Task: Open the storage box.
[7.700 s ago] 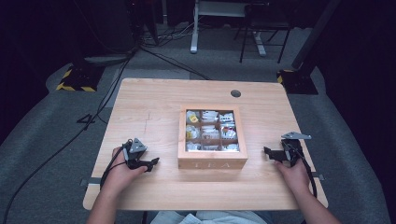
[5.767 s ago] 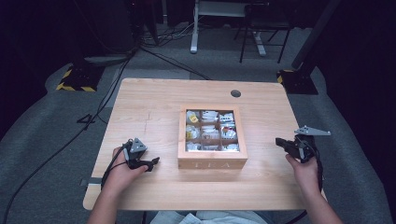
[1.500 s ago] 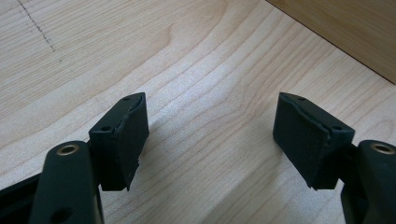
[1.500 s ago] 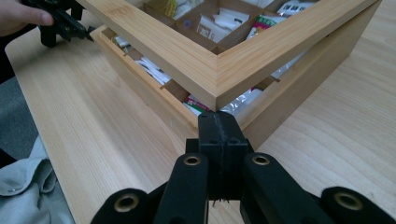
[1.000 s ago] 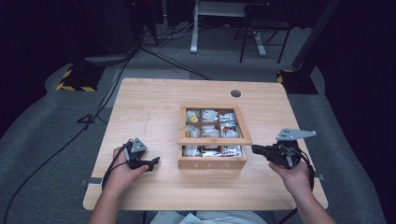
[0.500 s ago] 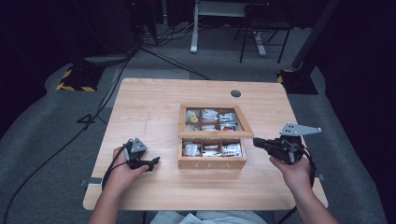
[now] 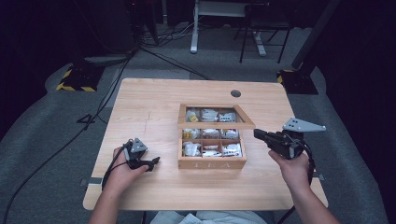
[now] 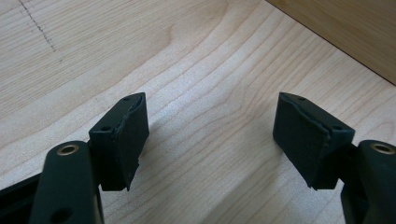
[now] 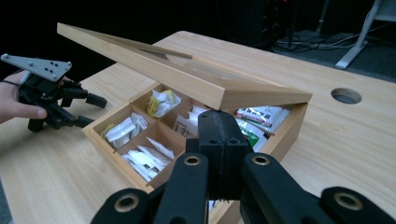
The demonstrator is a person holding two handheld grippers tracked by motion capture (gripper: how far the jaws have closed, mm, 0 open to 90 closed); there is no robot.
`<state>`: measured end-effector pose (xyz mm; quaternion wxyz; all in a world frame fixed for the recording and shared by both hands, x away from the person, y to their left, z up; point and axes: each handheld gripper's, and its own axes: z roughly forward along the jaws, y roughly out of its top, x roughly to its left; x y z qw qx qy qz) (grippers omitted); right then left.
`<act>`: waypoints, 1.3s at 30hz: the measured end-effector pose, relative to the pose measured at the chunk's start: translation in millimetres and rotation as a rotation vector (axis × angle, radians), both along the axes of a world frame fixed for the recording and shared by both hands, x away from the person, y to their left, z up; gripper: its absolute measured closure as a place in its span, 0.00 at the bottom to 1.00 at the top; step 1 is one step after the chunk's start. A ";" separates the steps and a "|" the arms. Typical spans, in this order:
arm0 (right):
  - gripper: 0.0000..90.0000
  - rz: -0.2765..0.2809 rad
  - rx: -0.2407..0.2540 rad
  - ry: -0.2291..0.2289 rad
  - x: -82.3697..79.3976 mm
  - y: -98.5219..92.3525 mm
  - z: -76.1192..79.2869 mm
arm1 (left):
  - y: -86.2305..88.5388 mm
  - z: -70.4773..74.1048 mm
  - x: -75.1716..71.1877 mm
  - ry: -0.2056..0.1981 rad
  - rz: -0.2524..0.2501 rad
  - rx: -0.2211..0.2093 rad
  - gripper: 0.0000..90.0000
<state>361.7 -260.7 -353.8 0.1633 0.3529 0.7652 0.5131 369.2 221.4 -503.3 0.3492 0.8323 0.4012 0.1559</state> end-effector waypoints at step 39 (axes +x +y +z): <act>1.00 -0.047 0.023 -0.100 30.4 13.3 24.9 | 0.2 0.3 0.2 0.006 -0.007 -0.001 0.29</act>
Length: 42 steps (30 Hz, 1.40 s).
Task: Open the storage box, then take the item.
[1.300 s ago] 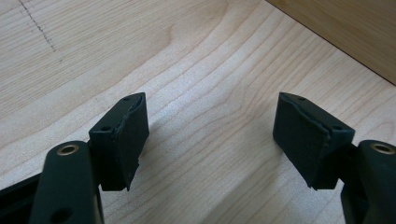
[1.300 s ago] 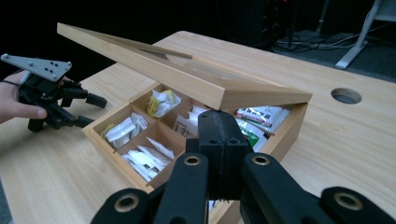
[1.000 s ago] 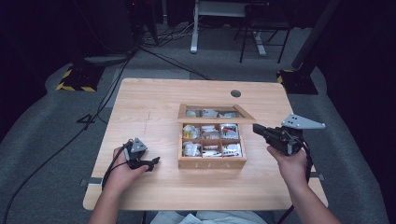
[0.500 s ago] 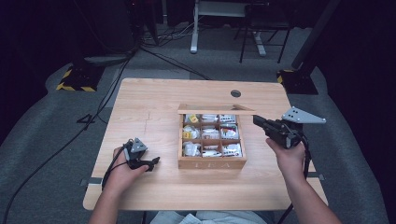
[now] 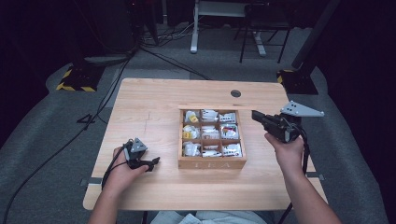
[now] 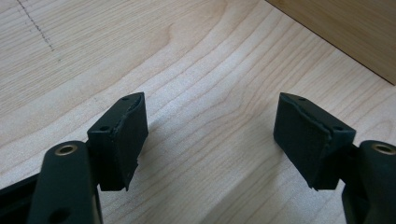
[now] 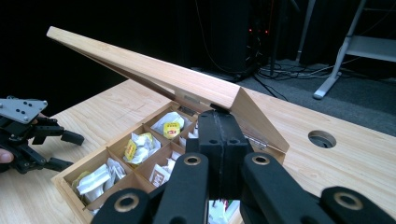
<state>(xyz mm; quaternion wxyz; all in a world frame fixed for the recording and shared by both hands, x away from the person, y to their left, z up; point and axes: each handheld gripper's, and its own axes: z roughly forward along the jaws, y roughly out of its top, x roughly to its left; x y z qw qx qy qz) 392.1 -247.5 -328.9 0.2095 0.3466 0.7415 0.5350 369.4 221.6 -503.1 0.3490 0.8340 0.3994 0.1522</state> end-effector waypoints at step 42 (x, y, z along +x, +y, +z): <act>1.00 0.013 0.021 0.004 17.1 6.7 1.6 | -2.0 68.5 8.3 -0.108 -0.118 -0.145 0.32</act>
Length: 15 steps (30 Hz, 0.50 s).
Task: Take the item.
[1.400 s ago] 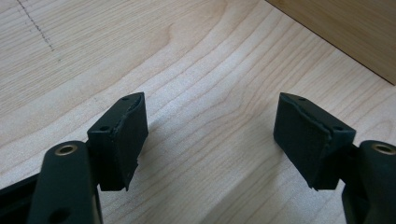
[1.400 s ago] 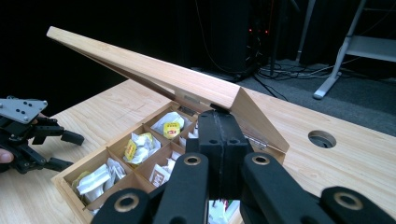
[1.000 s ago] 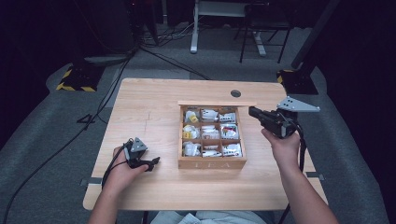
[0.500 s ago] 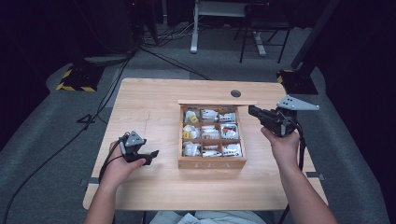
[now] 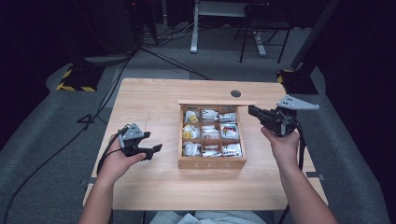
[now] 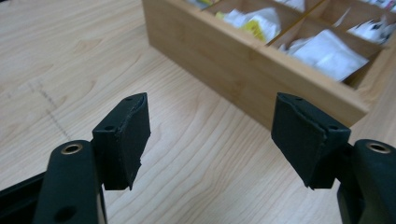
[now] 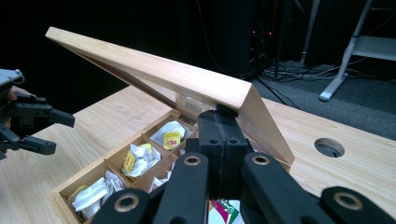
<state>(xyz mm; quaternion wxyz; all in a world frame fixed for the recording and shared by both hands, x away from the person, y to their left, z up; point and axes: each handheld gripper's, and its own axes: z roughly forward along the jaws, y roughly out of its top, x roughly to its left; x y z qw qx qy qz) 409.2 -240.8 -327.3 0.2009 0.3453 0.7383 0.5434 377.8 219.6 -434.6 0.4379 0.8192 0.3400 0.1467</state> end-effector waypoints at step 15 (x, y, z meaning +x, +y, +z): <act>1.00 0.004 0.006 0.008 0.5 -0.8 0.1 | -30.5 21.2 0.2 -0.036 -0.158 -0.047 0.34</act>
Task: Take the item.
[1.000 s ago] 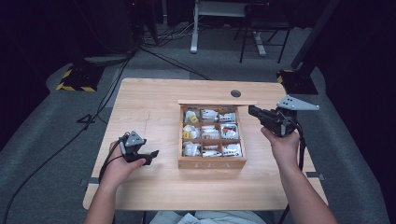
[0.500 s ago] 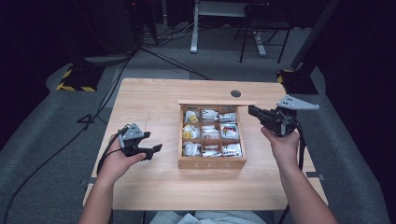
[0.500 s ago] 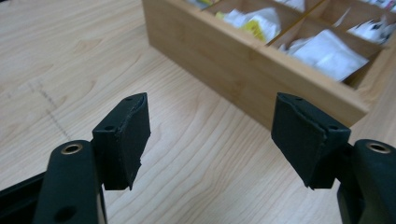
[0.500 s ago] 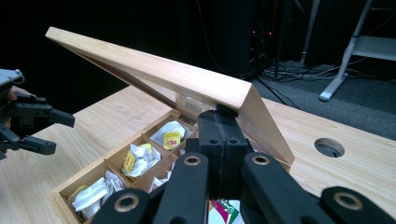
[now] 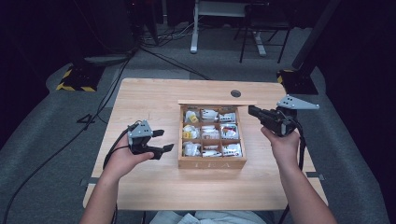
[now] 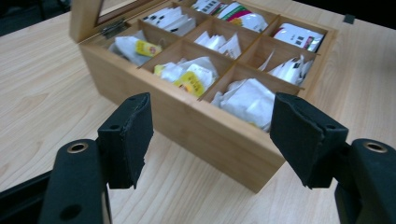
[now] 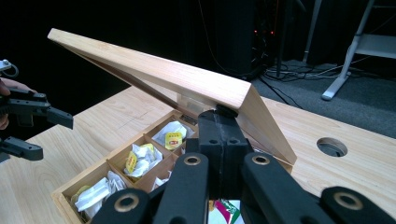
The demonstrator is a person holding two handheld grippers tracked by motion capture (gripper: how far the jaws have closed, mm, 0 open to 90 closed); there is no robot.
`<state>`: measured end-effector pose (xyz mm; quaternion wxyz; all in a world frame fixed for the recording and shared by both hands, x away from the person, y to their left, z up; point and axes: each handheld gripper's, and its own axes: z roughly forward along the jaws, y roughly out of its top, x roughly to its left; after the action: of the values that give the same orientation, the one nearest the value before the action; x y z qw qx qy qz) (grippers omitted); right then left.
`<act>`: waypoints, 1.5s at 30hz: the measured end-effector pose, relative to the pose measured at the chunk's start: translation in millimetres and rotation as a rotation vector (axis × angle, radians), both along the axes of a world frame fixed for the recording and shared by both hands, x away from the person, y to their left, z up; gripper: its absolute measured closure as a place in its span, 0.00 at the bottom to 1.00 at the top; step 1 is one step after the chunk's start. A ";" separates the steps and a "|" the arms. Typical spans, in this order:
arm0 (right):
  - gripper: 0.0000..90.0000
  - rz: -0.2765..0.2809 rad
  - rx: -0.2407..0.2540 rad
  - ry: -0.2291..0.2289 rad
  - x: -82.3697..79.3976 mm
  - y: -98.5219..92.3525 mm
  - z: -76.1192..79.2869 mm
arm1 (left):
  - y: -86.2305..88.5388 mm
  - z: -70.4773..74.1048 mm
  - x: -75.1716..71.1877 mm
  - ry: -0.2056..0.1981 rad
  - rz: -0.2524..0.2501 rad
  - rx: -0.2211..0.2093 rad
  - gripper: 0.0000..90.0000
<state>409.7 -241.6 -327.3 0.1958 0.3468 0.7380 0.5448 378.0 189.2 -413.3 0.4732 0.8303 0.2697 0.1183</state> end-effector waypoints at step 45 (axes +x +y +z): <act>1.00 0.016 0.011 0.004 1.9 -1.6 -0.1 | -113.4 13.1 8.9 0.041 -0.131 -0.010 0.35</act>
<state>411.6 -243.2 -327.4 0.1883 0.3430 0.7381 0.5497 386.9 75.8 -400.3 0.4785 0.8459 0.2253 0.0686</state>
